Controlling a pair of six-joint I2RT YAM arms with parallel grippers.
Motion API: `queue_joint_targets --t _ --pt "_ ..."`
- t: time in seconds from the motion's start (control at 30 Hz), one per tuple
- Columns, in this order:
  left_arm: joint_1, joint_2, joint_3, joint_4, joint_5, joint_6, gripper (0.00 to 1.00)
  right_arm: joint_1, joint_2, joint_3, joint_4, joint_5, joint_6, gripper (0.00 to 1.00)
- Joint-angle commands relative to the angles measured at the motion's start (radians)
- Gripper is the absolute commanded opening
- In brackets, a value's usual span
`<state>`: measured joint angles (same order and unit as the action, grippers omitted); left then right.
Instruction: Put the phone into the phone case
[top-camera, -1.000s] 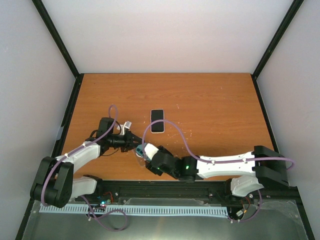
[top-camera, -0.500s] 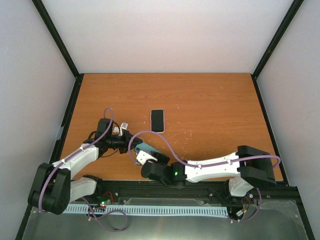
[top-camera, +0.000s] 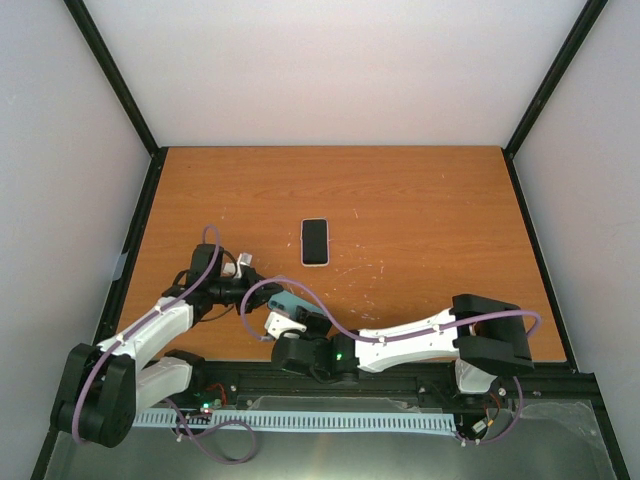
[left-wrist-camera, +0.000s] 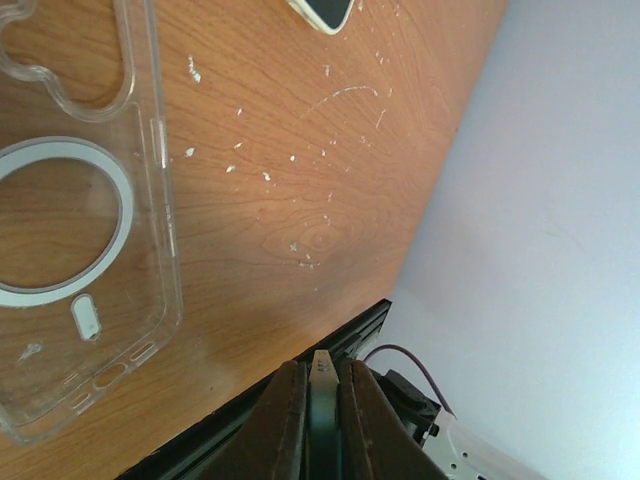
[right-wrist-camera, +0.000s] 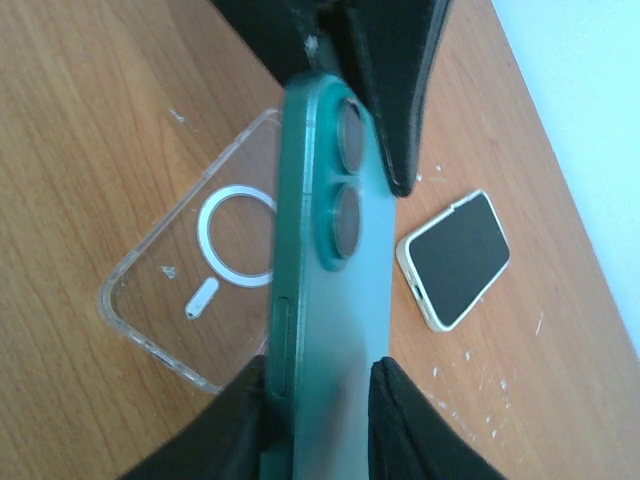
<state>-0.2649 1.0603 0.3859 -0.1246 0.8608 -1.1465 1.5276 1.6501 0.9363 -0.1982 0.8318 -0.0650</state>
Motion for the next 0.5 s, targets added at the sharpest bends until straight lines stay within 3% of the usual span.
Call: queue_joint_targets --t 0.0,0.1,0.13,0.2,0.23,0.27,0.3,0.33,0.47 --pt "-0.005 -0.025 0.024 -0.006 0.038 -0.017 0.00 0.008 0.002 0.026 0.007 0.048 -0.003 0.22" --pt "-0.004 -0.037 0.038 -0.019 0.029 -0.004 0.00 0.008 -0.017 0.021 0.015 0.044 0.007 0.11" --pt "-0.005 -0.045 0.047 -0.022 0.021 0.005 0.05 0.007 -0.024 0.017 0.019 0.042 0.013 0.09" --pt "-0.004 -0.066 0.059 -0.023 0.001 0.029 0.38 0.008 -0.044 0.003 0.034 0.024 0.035 0.05" --pt "-0.003 -0.078 0.068 -0.028 -0.014 0.043 0.67 0.006 -0.059 -0.009 0.049 0.007 0.046 0.04" --pt "-0.001 -0.090 0.080 -0.079 -0.045 0.062 0.83 -0.001 -0.078 -0.026 0.063 -0.023 0.061 0.03" --pt "0.001 -0.099 0.095 -0.118 -0.089 0.077 0.93 -0.017 -0.098 -0.042 0.074 -0.062 0.084 0.03" --pt "0.003 -0.110 0.109 -0.153 -0.135 0.094 0.98 -0.037 -0.123 -0.062 0.083 -0.103 0.110 0.03" --pt "0.035 -0.132 0.148 -0.243 -0.316 0.181 0.99 -0.165 -0.247 -0.128 0.115 -0.319 0.215 0.03"
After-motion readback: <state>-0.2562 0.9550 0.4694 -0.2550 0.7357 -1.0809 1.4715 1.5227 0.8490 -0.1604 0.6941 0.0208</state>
